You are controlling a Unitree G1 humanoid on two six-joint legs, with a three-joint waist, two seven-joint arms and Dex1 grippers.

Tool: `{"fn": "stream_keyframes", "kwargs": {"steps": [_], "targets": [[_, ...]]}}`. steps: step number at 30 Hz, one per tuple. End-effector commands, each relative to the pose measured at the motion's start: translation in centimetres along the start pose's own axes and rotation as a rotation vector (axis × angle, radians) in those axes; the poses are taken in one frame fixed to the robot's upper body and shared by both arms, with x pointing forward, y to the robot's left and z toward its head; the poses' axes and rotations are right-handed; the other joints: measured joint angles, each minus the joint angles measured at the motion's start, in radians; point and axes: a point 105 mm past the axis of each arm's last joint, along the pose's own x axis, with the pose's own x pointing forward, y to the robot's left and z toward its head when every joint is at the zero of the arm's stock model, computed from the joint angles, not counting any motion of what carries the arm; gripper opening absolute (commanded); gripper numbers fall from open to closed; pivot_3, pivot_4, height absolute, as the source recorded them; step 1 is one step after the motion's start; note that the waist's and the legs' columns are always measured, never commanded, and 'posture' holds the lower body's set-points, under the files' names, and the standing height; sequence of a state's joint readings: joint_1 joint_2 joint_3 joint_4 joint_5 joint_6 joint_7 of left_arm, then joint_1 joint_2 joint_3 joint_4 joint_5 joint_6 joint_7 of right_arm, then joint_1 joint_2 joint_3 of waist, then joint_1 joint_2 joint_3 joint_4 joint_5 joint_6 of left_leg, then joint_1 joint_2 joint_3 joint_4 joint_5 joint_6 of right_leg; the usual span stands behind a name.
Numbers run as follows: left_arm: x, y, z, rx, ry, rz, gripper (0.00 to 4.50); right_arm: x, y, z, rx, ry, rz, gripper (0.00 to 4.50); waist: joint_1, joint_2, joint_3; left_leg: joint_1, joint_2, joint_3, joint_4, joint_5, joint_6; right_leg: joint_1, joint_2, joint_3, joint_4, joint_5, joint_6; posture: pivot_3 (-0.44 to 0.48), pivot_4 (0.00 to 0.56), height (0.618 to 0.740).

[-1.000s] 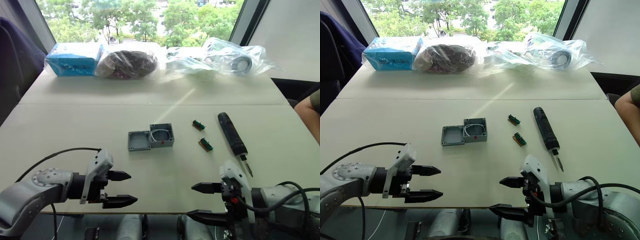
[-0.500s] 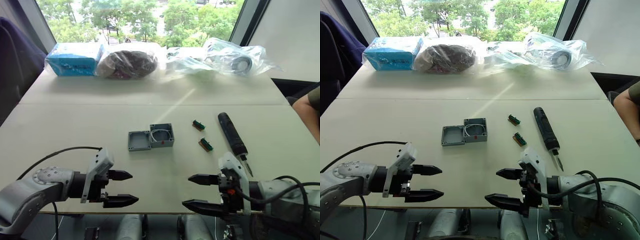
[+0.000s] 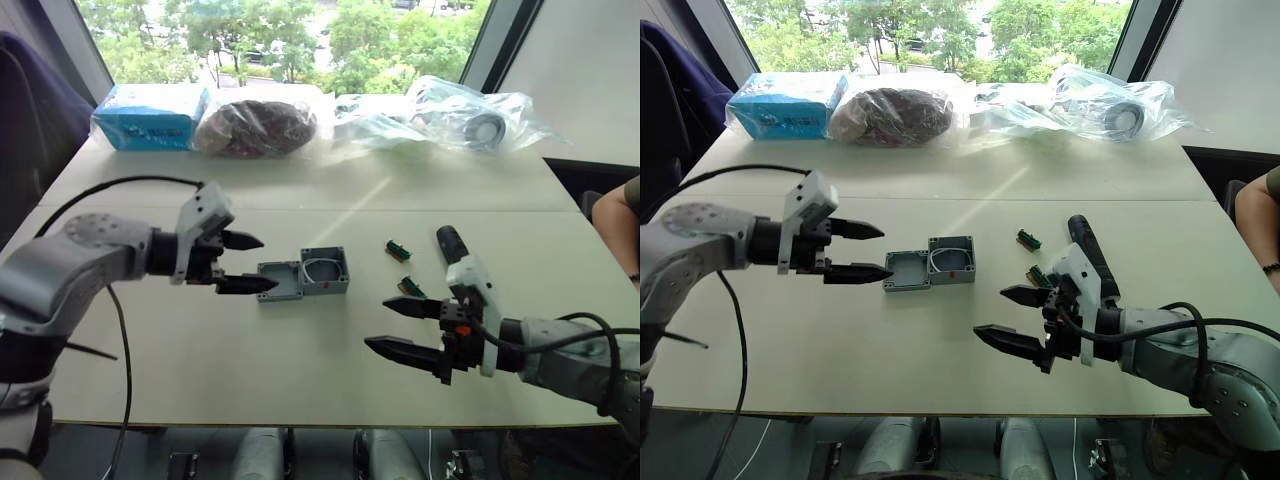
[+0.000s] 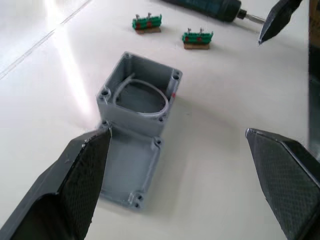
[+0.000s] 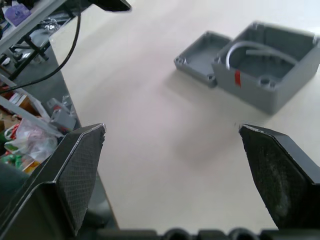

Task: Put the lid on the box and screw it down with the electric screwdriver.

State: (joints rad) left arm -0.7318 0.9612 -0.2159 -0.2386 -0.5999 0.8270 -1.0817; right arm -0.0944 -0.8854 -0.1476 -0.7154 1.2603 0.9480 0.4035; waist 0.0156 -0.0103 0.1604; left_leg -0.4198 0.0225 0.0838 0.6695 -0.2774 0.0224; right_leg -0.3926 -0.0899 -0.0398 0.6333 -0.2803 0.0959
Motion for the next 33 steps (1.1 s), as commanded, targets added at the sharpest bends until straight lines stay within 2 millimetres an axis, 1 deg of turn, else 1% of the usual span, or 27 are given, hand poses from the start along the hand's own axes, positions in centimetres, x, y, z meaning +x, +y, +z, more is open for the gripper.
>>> {"fn": "stream_keyframes", "kwargs": {"steps": [1, 3, 6, 9, 12, 15, 22, 25, 27, 28, 33], "targets": [[2.7, 0.6, 0.5, 0.233, 0.124, -0.127, 4.42, 0.6, -0.1, 0.6, -0.057, -0.025, -0.028, 4.5, 0.002, 0.0, 0.0, 0.0, 0.0, 0.0, 0.0, 0.0, 0.0, 0.0, 0.0, 0.0, 0.0, 0.0, 0.0, 0.0, 0.15, 0.74], [4.1, 0.9, 0.7, 0.286, 0.155, -0.178, 4.42, 0.9, -0.2, 0.4, -0.066, -0.03, -0.042, 4.5, 0.0, 0.0, 0.0, -0.001, -0.003, 0.0, 0.0, 0.0, 0.0, -0.001, 0.001, 0.0, 0.0, 0.0, 0.0, 0.0, 0.15, 0.74], [7.0, 1.2, 0.7, 0.336, 0.206, -0.225, 4.42, 1.2, -0.2, -0.3, -0.078, -0.027, -0.077, 4.5, -0.003, 0.0, 0.0, -0.004, -0.003, 0.0, 0.001, 0.0, 0.0, -0.004, 0.001, 0.001, 0.0, 0.0, 0.001, 0.0, 0.15, 0.74], [8.5, 1.2, 0.7, 0.353, 0.216, -0.269, 4.42, 1.6, 0.0, -0.7, -0.095, -0.025, -0.096, 4.5, -0.005, 0.0, 0.0, -0.009, 0.0, 0.0, 0.008, 0.0, 0.0, -0.006, 0.004, 0.001, 0.002, 0.0, 0.002, 0.0, 0.15, 0.74], [9.6, 0.9, 0.7, 0.366, 0.232, -0.304, 4.42, 1.8, 0.3, -0.8, -0.091, -0.048, -0.107, 4.5, -0.004, 0.0, 0.0, -0.009, 0.004, 0.0, 0.012, -0.001, 0.003, -0.007, 0.004, 0.002, 0.005, 0.0, 0.002, 0.0, 0.15, 0.74], [10.6, 1.0, -0.2, 0.374, 0.274, -0.312, 4.42, 1.8, 0.3, -0.9, -0.086, -0.058, -0.142, 4.5, 0.001, 0.0, 0.0, -0.009, 0.004, 0.0, 0.012, -0.002, 0.004, -0.007, 0.004, 0.002, 0.007, 0.0, 0.002, 0.0, 0.15, 0.74], [11.6, 0.6, -0.8, 0.349, 0.278, -0.341, 4.42, 1.8, 0.0, -0.3, -0.088, -0.083, -0.183, 4.5, -0.002, 0.0, 0.0, -0.009, 0.004, 0.0, 0.014, -0.002, 0.005, -0.008, 0.003, 0.003, 0.008, 0.0, 0.002, 0.0, 0.15, 0.74], [11.8, 0.7, -1.3, 0.356, 0.29, -0.338, 3.68, 1.8, -0.1, -0.2, -0.089, -0.088, -0.19, 4.5, -0.003, 0.0, 0.0, -0.009, 0.004, 0.0, 0.014, -0.002, 0.005, -0.008, 0.003, 0.003, 0.009, 0.0, 0.002, 0.0, 0.15, 0.74], [12.0, 0.5, -1.4, 0.357, 0.292, -0.346, 2.96, 1.6, -0.2, 0.0, -0.089, -0.094, -0.201, 4.5, -0.002, 0.0, 0.0, -0.009, 0.004, 0.0, 0.014, -0.002, 0.005, -0.008, 0.003, 0.003, 0.009, 0.0, 0.002, 0.0, 0.15, 0.74], [12.2, 0.5, -1.5, 0.355, 0.293, -0.341, 2.47, 1.5, -0.3, 0.0, -0.089, -0.097, -0.204, 4.5, -0.001, 0.0, 0.0, -0.009, 0.004, 0.0, 0.014, -0.002, 0.005, -0.008, 0.003, 0.003, 0.01, 0.0, 0.002, 0.0, 0.15, 0.74], [12.4, 0.4, -1.6, 0.363, 0.297, -0.345, 0.46, 1.5, -0.3, 0.2, -0.086, -0.105, -0.211, 4.5, -0.001, 0.0, 0.0, -0.009, 0.004, 0.0, 0.014, -0.002, 0.005, -0.008, 0.003, 0.003, 0.01, 0.0, 0.002, 0.0, 0.15, 0.74]]}}
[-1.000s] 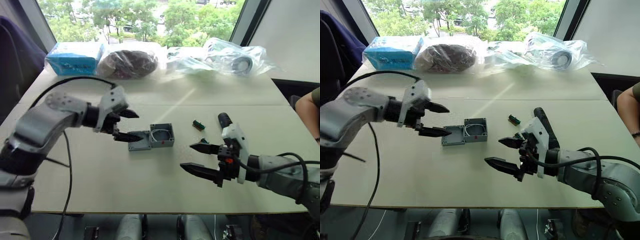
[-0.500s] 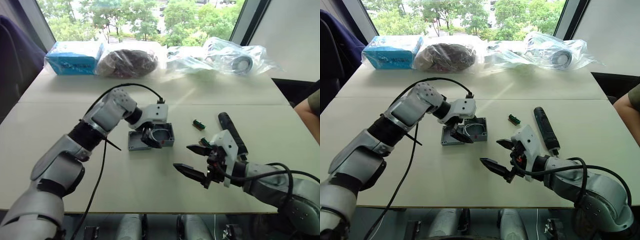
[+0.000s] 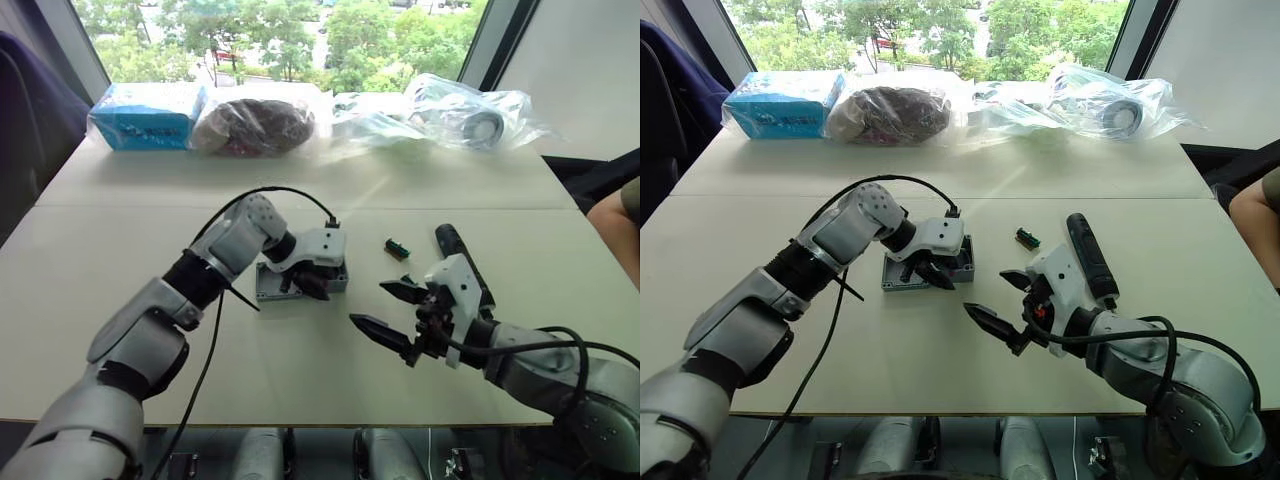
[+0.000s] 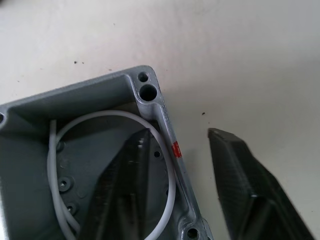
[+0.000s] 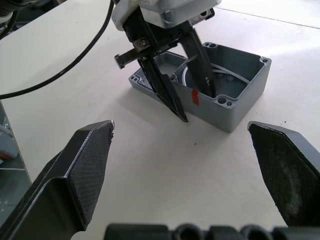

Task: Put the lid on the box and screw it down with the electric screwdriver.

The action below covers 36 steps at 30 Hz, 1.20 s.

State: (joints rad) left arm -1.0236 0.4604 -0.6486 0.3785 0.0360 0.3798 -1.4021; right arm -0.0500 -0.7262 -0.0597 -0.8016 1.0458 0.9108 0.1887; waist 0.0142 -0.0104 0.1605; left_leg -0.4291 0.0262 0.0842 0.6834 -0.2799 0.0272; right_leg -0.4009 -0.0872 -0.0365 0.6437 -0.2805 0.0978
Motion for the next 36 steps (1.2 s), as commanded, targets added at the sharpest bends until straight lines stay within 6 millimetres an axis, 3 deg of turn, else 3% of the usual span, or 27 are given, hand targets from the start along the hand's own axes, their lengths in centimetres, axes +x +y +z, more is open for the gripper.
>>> {"fn": "stream_keyframes", "kwargs": {"steps": [1, 8, 13, 16, 22, 32, 36], "targets": [[-0.5, 0.2, 0.8, 0.039, -0.015, 0.015, 0.03, -0.2, 0.6, 1.2, -0.028, -0.047, 0.014, 4.5, 0.0, 0.0, 0.0, 0.0, 0.0, 0.0, 0.0, 0.0, 0.0, 0.0, 0.0, 0.0, 0.0, 0.0, 0.0, 0.0, 0.15, 0.74], [-0.6, 0.3, 0.9, 0.057, -0.012, 0.012, 0.01, -0.4, 0.9, 0.7, -0.011, -0.035, 0.02, 4.5, 0.001, 0.0, 0.0, 0.0, 0.0, 0.0, 0.0, 0.0, 0.0, 0.0, 0.0, 0.001, 0.001, 0.0, 0.0, 0.0, 0.15, 0.74], [-1.7, 1.4, 2.4, 0.183, -0.049, 0.027, 0.01, -1.5, 1.3, -0.2, 0.013, 0.016, 0.043, 4.5, 0.002, 0.0, 0.0, 0.0, 0.0, 0.0, 0.0, 0.0, 0.0, 0.0, 0.0, 0.001, 0.001, 0.0, 0.0, 0.0, 0.15, 0.74], [-2.4, -0.3, 3.9, 0.345, -0.123, -0.123, 0.01, -2.4, 1.2, -0.7, 0.018, 0.051, 0.039, 4.5, 0.001, 0.0, 0.0, 0.0, -0.001, 0.0, 0.0, 0.0, 0.0, -0.001, -0.001, 0.001, 0.001, 0.0, 0.0, 0.0, 0.15, 0.74], [-1.1, -2.2, 4.0, 0.427, -0.151, -0.271, 0.01, -3.0, 0.9, -0.5, 0.016, 0.048, 0.001, 4.5, -0.002, 0.0, 0.0, 0.0, 0.0, 0.001, 0.0, 0.0, 0.0, -0.002, 0.0, 0.003, 0.002, 0.0, 0.0, 0.0, 0.15, 0.74], [0.4, -1.9, 2.9, 0.582, -0.047, -0.299, 0.01, -3.1, 0.8, 0.2, 0.02, 0.0, -0.058, 4.5, -0.001, 0.0, 0.0, 0.0, 0.0, 0.001, 0.001, 0.0, 0.0, -0.002, 0.0, 0.002, 0.002, 0.0, 0.0, 0.0, 0.15, 0.74], [0.4, -2.0, 3.2, 0.567, -0.074, -0.299, 1.11, -3.0, 0.7, 0.3, 0.022, -0.002, -0.06, 4.5, -0.001, 0.0, 0.0, 0.0, 0.0, 0.001, 0.001, 0.0, 0.0, -0.002, 0.0, 0.003, 0.002, 0.0, 0.0, 0.0, 0.15, 0.74]]}}
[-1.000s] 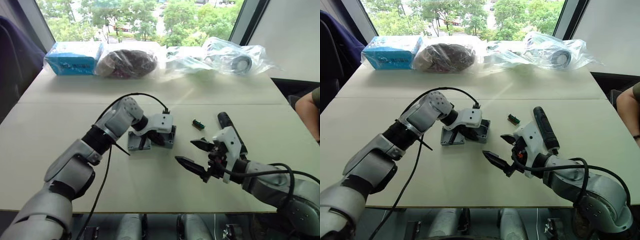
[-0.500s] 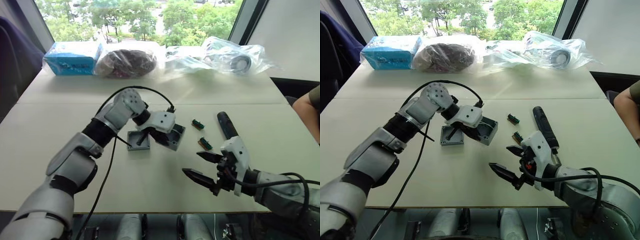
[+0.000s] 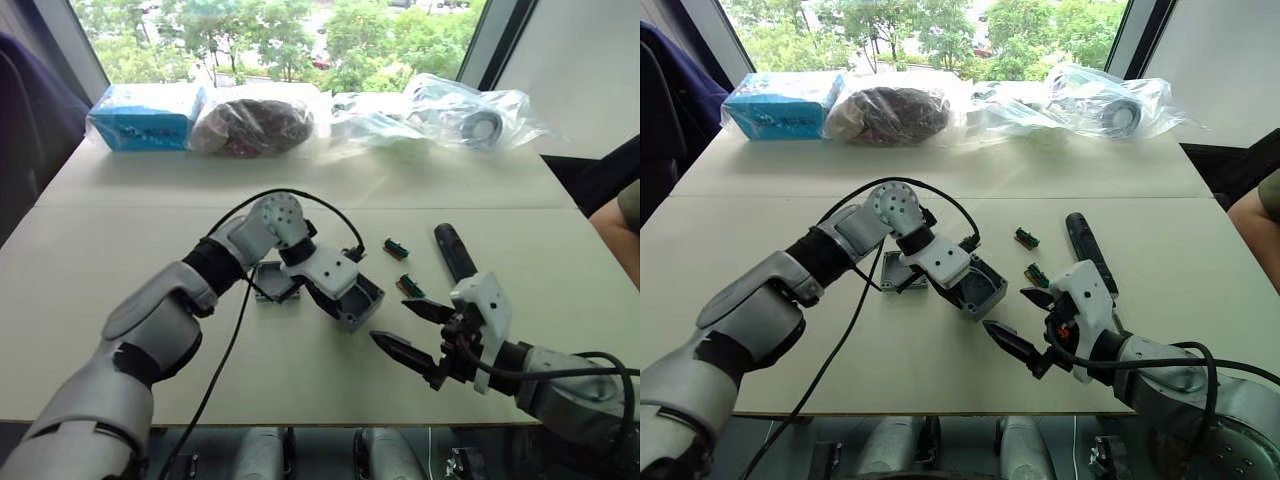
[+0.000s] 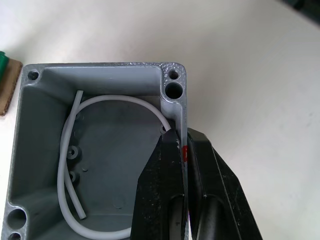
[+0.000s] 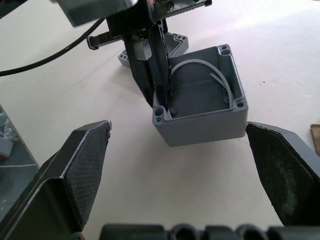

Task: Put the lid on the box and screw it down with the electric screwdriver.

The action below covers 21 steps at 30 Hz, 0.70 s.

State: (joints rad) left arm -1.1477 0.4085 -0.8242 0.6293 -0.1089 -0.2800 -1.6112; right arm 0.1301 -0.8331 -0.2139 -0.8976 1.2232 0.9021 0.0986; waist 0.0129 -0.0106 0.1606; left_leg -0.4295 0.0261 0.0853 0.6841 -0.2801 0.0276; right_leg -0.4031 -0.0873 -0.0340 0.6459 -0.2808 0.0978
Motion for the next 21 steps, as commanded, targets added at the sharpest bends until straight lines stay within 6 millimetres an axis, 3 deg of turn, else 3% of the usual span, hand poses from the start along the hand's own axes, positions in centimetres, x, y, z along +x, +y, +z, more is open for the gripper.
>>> {"fn": "stream_keyframes", "kwargs": {"steps": [1, 5, 9, 11, 15, 18, 21], "targets": [[-0.9, 0.4, 0.6, 0.035, -0.001, 0.023, 1.51, -0.1, 0.4, 1.2, -0.027, -0.051, 0.013, 4.5, 0.001, 0.0, 0.0, 0.0, 0.0, 0.0, 0.0, 0.0, 0.0, 0.0, 0.0, 0.0, 0.0, 0.0, 0.0, 0.0, 0.15, 0.74], [-1.8, 0.5, 0.5, 0.012, -0.006, 0.059, 2.88, -0.1, 0.4, 1.2, -0.032, -0.043, 0.03, 4.5, 0.001, 0.0, 0.0, 0.0, 0.0, 0.0, 0.0, 0.0, 0.0, 0.0, 0.0, 0.0, 0.0, 0.0, 0.0, 0.0, 0.15, 0.74], [-7.8, 1.0, 1.8, -0.124, -0.09, 0.24, 2.88, -0.6, 0.7, 2.1, -0.059, -0.055, 0.067, 4.5, -0.003, 0.0, 0.0, 0.0, 0.001, 0.0, 0.0, 0.0, 0.0, -0.001, 0.0, 0.0, 0.001, 0.0, 0.0, 0.0, 0.15, 0.74], [-10.4, 0.8, 1.7, -0.187, -0.09, 0.331, 2.88, -0.8, 1.0, 3.2, -0.067, -0.088, 0.096, 4.5, -0.004, 0.0, 0.0, -0.001, 0.001, 0.0, 0.0, 0.0, 0.0, -0.002, 0.001, 0.001, 0.001, 0.0, 0.0, 0.0, 0.15, 0.74], [-15.4, 1.5, 0.0, -0.493, -0.06, 0.624, 2.88, -0.4, 0.7, 5.9, -0.167, -0.168, 0.086, 4.5, -0.002, 0.0, 0.0, -0.001, 0.001, 0.0, 0.0, 0.0, 0.0, -0.001, 0.001, 0.0, 0.001, 0.0, 0.0, 0.0, 0.15, 0.74], [-17.4, 0.9, -2.8, -0.823, 0.021, 0.863, 2.88, 0.8, 1.4, 7.0, -0.281, -0.161, 0.12, 4.5, -0.001, 0.0, 0.0, 0.0, 0.001, 0.0, 0.001, 0.0, 0.0, -0.001, 0.001, 0.0, 0.001, 0.0, 0.001, 0.0, 0.15, 0.74], [-16.4, -1.4, -4.3, -1.058, 0.094, 0.927, 2.88, 2.0, 1.6, 6.1, -0.351, -0.096, 0.143, 4.5, -0.001, 0.0, 0.0, -0.001, 0.001, 0.0, 0.001, 0.0, 0.0, -0.001, 0.001, 0.0, 0.001, -0.001, 0.002, 0.0, 0.15, 0.74]]}}
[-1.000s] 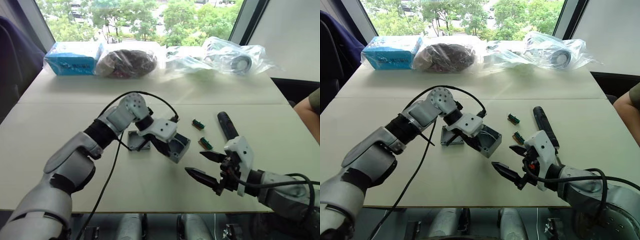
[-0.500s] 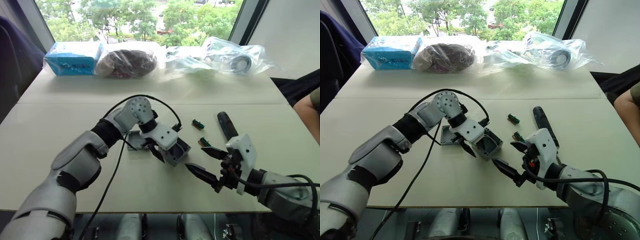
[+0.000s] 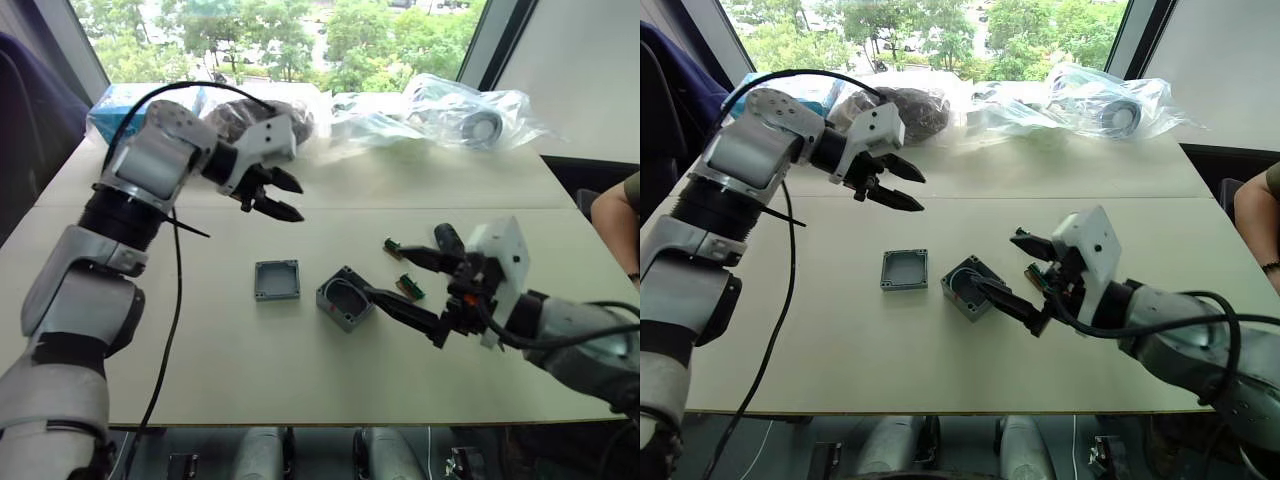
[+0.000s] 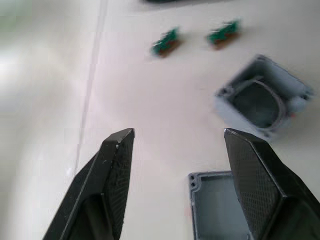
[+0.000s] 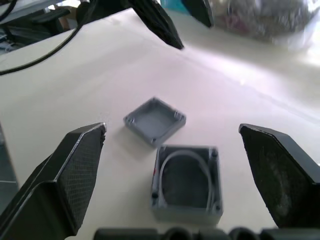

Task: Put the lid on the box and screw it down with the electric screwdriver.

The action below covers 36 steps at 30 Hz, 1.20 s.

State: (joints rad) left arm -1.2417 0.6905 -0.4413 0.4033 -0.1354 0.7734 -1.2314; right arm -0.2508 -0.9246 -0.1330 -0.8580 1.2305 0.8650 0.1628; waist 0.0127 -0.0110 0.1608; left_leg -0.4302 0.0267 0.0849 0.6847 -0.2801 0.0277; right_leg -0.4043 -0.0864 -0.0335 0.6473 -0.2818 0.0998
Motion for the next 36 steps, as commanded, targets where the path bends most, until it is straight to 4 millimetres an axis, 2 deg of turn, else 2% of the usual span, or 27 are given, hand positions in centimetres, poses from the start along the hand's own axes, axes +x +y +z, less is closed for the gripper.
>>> {"fn": "stream_keyframes", "kwargs": {"steps": [1, 6, 13, 24, 31, 34, 36], "targets": [[-1.1, -0.8, -2.6, -0.233, 0.111, 0.141, 2.88, 1.0, 0.5, -1.3, -0.059, 0.063, 0.038, 4.5, -0.003, 0.0, 0.0, 0.0, 0.0, 0.0, 0.0, 0.0, 0.0, 0.0, 0.0, 0.0, 0.0, 0.0, 0.0, 0.0, 0.15, 0.74], [-1.1, -2.5, -5.9, -0.503, 0.204, 0.262, 2.88, 2.1, 0.8, -1.6, -0.066, 0.047, 0.076, 4.5, 0.001, -0.001, 0.0, -0.001, 0.0, 0.001, 0.0, 0.002, -0.004, -0.002, 0.0, 0.001, 0.001, 0.0, 0.0, 0.0, 0.15, 0.74], [0.9, -4.8, -8.7, -0.581, 0.242, 0.214, 2.88, 3.2, 1.1, -2.5, -0.055, 0.032, 0.09, 4.5, -0.001, 0.0, 0.0, -0.001, 0.0, 0.0, 0.0, 0.004, -0.006, -0.002, -0.001, 0.001, 0.003, 0.0, 0.0, 0.0, 0.15, 0.74], [2.9, -5.7, -9.8, -0.632, 0.283, 0.204, 2.88, 3.4, 0.8, -2.3, -0.067, 0.016, 0.064, 4.5, 0.0, -0.001, 0.0, -0.001, -0.001, 0.0, 0.0, 0.004, -0.007, -0.002, -0.002, 0.001, 0.003, 0.0, 0.0, 0.0, 0.15, 0.74], [2.9, -6.5, -10.8, -0.609, 0.349, 0.187, 2.88, 3.3, 1.0, -2.2, -0.065, 0.012, 0.047, 4.5, -0.001, -0.001, 0.0, -0.001, -0.001, 0.001, 0.0, 0.004, -0.007, -0.002, -0.002, 0.001, 0.003, 0.0, 0.0, 0.0, 0.15, 0.74], [3.0, -6.7, -11.3, -0.616, 0.364, 0.187, 2.17, 3.2, 1.1, -2.3, -0.058, 0.013, 0.039, 4.5, -0.001, 0.0, 0.0, -0.001, -0.001, 0.001, 0.0, 0.005, -0.008, -0.002, -0.002, 0.001, 0.003, 0.0, 0.0, 0.0, 0.15, 0.74], [3.2, -6.8, -11.8, -0.634, 0.368, 0.191, 1.4, 3.1, 1.1, -2.4, -0.054, 0.016, 0.034, 4.5, 0.0, 0.0, 0.0, -0.001, -0.001, 0.001, 0.0, 0.005, -0.008, -0.002, -0.002, 0.001, 0.003, 0.0, 0.0, 0.0, 0.15, 0.74]]}}
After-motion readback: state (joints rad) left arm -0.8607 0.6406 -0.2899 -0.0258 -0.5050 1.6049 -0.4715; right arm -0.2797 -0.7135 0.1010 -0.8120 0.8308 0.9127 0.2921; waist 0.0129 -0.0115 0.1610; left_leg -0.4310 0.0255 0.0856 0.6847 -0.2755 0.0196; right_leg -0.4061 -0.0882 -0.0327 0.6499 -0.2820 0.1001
